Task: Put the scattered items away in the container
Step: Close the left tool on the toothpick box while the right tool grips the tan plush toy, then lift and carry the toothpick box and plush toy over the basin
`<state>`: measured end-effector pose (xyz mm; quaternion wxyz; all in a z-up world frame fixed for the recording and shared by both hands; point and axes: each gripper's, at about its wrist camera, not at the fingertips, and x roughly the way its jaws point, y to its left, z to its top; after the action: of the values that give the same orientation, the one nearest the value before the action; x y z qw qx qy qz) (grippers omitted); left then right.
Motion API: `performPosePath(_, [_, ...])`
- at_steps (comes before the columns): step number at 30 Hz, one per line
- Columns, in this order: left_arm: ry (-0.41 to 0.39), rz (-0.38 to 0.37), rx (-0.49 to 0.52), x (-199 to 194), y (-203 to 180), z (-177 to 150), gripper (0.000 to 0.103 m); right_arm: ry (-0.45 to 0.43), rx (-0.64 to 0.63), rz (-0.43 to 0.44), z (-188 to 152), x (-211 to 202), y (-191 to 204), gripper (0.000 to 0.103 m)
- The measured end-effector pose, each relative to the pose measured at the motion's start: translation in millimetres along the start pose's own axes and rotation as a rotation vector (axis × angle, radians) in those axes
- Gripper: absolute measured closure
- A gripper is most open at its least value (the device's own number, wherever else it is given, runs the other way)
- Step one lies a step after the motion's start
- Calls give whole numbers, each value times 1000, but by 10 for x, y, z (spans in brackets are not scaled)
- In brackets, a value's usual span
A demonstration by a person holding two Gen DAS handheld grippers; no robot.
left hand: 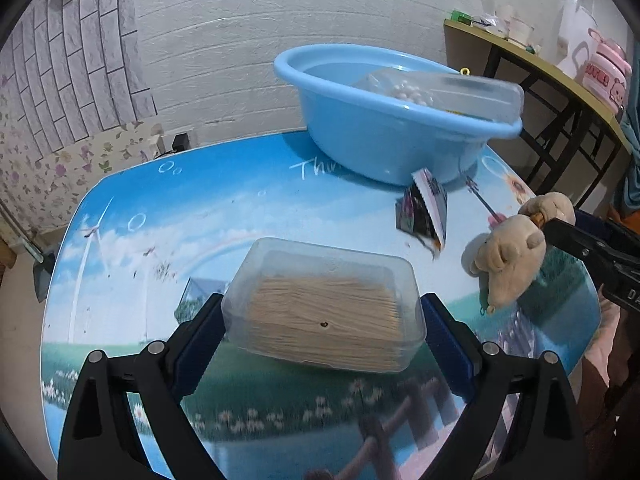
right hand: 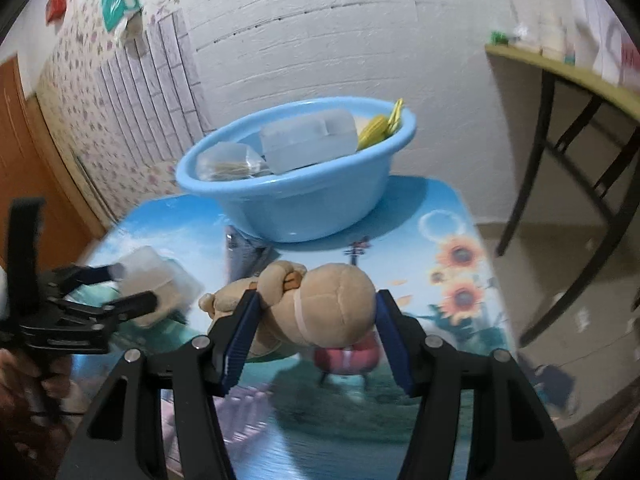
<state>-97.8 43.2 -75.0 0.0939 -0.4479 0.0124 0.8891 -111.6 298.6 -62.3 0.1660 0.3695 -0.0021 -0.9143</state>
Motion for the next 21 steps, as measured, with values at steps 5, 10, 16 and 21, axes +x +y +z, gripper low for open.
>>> performPosePath(5, [8,15,6,14,-21,-41,9,6,-6,3,-47,34,5,44])
performPosePath(10, [7,20,17,48,-55,-49,9,10,8,36,-63,36,-32,42])
performPosePath(16, [4,13,15,102,-69,-25,9,13,19,82,-73,75,-48,42])
performPosePath(21, [23,47,42,233,-123,-70,9,14,41,111,-88,107,-85,43])
